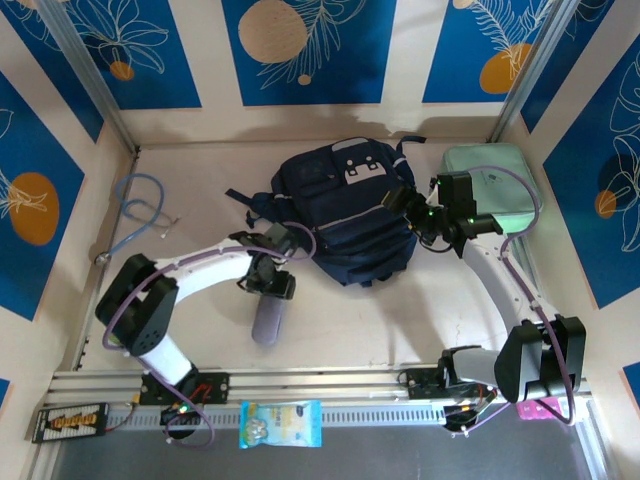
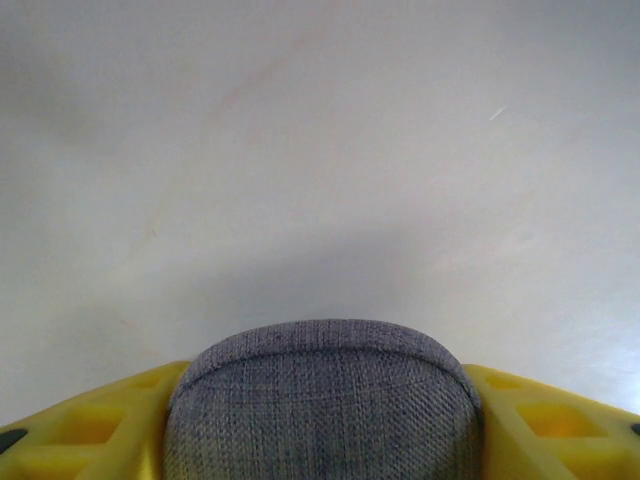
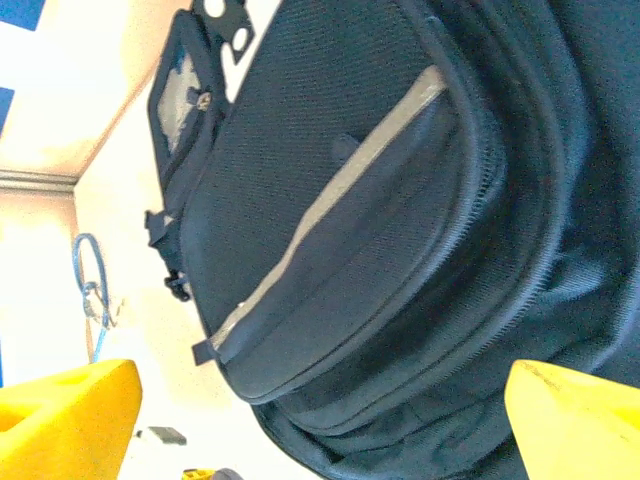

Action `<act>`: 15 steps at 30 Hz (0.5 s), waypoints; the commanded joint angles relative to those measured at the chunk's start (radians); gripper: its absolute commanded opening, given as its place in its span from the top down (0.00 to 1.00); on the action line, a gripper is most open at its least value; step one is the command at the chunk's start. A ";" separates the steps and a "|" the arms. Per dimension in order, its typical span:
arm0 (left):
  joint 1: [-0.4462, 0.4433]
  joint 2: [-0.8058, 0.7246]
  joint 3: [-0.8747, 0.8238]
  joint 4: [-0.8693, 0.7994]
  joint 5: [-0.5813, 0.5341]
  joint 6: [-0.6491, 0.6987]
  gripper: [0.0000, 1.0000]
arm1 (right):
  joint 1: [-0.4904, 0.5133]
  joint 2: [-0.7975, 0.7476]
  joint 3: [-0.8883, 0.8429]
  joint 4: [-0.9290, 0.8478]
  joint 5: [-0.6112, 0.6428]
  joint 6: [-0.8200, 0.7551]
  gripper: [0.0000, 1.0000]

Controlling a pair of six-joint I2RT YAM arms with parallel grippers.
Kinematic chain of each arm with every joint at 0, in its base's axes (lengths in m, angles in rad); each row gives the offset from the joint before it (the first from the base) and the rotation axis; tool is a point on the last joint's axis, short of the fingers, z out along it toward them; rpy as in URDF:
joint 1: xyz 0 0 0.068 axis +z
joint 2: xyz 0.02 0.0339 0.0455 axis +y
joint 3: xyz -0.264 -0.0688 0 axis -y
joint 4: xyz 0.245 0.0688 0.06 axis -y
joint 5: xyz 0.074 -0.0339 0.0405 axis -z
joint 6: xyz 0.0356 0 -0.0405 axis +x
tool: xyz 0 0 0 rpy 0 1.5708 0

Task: Pack the student bag
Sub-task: Pick up the glasses case from the bottom-center of the table, then pass the glasses case.

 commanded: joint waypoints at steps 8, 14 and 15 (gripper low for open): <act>0.169 -0.009 0.188 0.289 0.287 -0.120 0.47 | 0.162 0.015 -0.055 0.140 -0.070 0.021 0.07; 0.191 0.072 0.256 0.420 0.407 -0.228 0.48 | 0.343 0.052 -0.044 0.211 -0.065 -0.067 0.09; 0.193 0.077 0.255 0.444 0.420 -0.248 0.48 | 0.372 0.052 -0.053 0.232 -0.051 -0.085 0.09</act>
